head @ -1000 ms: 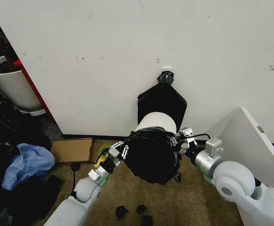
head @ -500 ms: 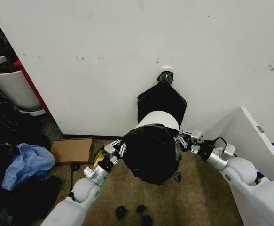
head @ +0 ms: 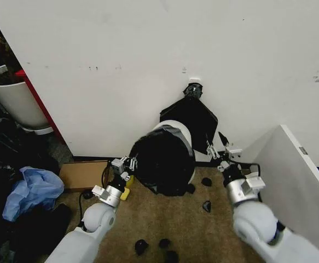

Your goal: Place the garbage bag over the trash bin.

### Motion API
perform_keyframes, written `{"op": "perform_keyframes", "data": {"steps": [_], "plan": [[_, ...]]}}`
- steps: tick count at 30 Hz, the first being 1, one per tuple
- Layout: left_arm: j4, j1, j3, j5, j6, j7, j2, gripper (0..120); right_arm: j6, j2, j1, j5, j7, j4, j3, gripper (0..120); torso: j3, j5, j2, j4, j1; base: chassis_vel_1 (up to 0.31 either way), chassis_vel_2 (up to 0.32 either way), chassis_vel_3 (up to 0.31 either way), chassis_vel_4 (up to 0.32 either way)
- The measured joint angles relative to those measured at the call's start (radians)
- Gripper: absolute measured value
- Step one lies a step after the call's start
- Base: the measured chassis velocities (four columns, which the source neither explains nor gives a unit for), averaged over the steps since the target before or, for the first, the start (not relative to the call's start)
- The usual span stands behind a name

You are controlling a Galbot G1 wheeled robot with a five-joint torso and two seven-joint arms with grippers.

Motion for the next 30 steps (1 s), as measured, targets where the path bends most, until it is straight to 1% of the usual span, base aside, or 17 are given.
{"op": "perform_keyframes", "data": {"steps": [1, 3, 4, 5, 7, 8, 10, 13, 14, 15, 17, 22, 24, 25, 26, 30], "plan": [[-0.014, 0.001, 0.001, -0.020, 0.039, -0.028, 0.000, 0, -0.008, 0.003, -0.038, -0.036, 0.000, 0.031, -0.005, 65, 0.000, 0.0000, 0.000, -0.0001, 0.000, 0.000, 0.000, 0.000, 0.000], [-0.033, 0.001, 0.002, -0.052, 0.082, -0.059, 0.001, 0, -0.026, 0.007, -0.101, -0.140, 0.000, 0.059, -0.017, 73, 0.000, -0.0002, 0.000, -0.0001, 0.000, 0.000, 0.000, 0.000, 0.000], [-0.039, 0.000, 0.002, -0.064, 0.097, -0.070, 0.001, 0, -0.028, 0.010, -0.124, -0.195, 0.000, 0.059, -0.021, 74, 0.000, -0.0002, 0.000, -0.0001, 0.000, 0.000, 0.000, 0.000, 0.000], [-0.043, -0.003, 0.003, -0.071, 0.106, -0.078, 0.000, 0, -0.017, 0.016, -0.150, -0.278, -0.003, 0.048, -0.028, 81, 0.000, 0.0000, 0.000, -0.0001, 0.000, 0.000, 0.000, 0.000, 0.000], [-0.043, -0.004, 0.003, -0.072, 0.108, -0.080, -0.001, 0, -0.009, 0.018, -0.157, -0.305, -0.005, 0.040, -0.031, 82, 0.000, -0.0001, 0.000, -0.0001, 0.000, 0.000, 0.000, 0.000, 0.000], [-0.044, -0.005, 0.005, -0.073, 0.111, -0.082, -0.002, 0, 0.019, 0.028, -0.176, -0.389, -0.016, 0.006, -0.037, 88, 0.000, 0.0001, 0.000, -0.0001, 0.000, 0.000, 0.000, 0.000, 0.000], [-0.048, -0.005, 0.010, -0.073, 0.111, -0.082, -0.005, 0, 0.047, 0.045, -0.185, -0.466, -0.027, -0.045, -0.044, 97, 0.000, 0.0001, 0.000, 0.0000, 0.000, 0.000, 0.000, 0.000, 0.000], [-0.054, -0.003, 0.013, -0.073, 0.111, -0.082, -0.009, 0, 0.058, 0.070, -0.182, -0.512, -0.033, -0.096, -0.053, 91, 0.000, 0.0003, 0.000, 0.0000, 0.000, 0.000, 0.000, 0.000, 0.000], [-0.057, 0.000, 0.014, -0.072, 0.111, -0.082, -0.010, 0, 0.063, 0.082, -0.178, -0.528, -0.038, -0.118, -0.057, 85, 0.000, 0.0002, 0.000, 0.0000, 0.000, 0.000, 0.000, 0.000, 0.000], [-0.057, 0.000, 0.014, -0.072, 0.111, -0.082, -0.010, 0, 0.063, 0.082, -0.178, -0.528, -0.038, -0.118, -0.057, 85, 0.000, 0.0002, 0.000, 0.0000, 0.000, 0.000, 0.000, 0.000, 0.000], [-0.059, 0.002, 0.014, -0.070, 0.111, -0.081, -0.011, 0, 0.068, 0.097, -0.169, -0.541, -0.041, -0.142, -0.064, 77, 0.000, 0.0002, 0.000, 0.0000, 0.000, 0.000, 0.000, 0.000, 0.000], [-0.063, 0.003, 0.011, -0.069, 0.108, -0.080, -0.006, 0, 0.078, 0.108, -0.157, -0.542, -0.044, -0.154, -0.069, 56, 0.000, 0.0002, 0.000, 0.0001, 0.000, 0.000, 0.000, 0.000, 0.000], [-0.063, 0.003, 0.011, -0.068, 0.108, -0.079, -0.006, 0, 0.078, 0.108, -0.157, -0.542, -0.044, -0.154, -0.069, 54, 0.000, 0.0002, 0.000, 0.0001, 0.000, 0.000, 0.000, 0.000, 0.000], [-0.063, 0.003, 0.010, -0.068, 0.106, -0.079, -0.005, 0, 0.082, 0.108, -0.158, -0.540, -0.047, -0.154, -0.068, 48, 0.000, 0.0002, 0.000, 0.0001, 0.000, 0.000, 0.000, 0.000, 0.000], [-0.063, 0.003, 0.010, -0.068, 0.105, -0.079, -0.005, 0, 0.085, 0.108, -0.160, -0.539, -0.049, -0.154, -0.067, 43, 0.000, 0.0001, 0.000, 0.0001, 0.000, 0.000, 0.000, 0.000, 0.000], [-0.061, 0.004, 0.009, -0.066, 0.102, -0.078, -0.008, 0, 0.107, 0.108, -0.164, -0.537, -0.062, -0.155, -0.063, 28, 0.000, 0.0001, 0.000, 0.0000, 0.000, 0.000, 0.000, 0.000, 0.000]]}}
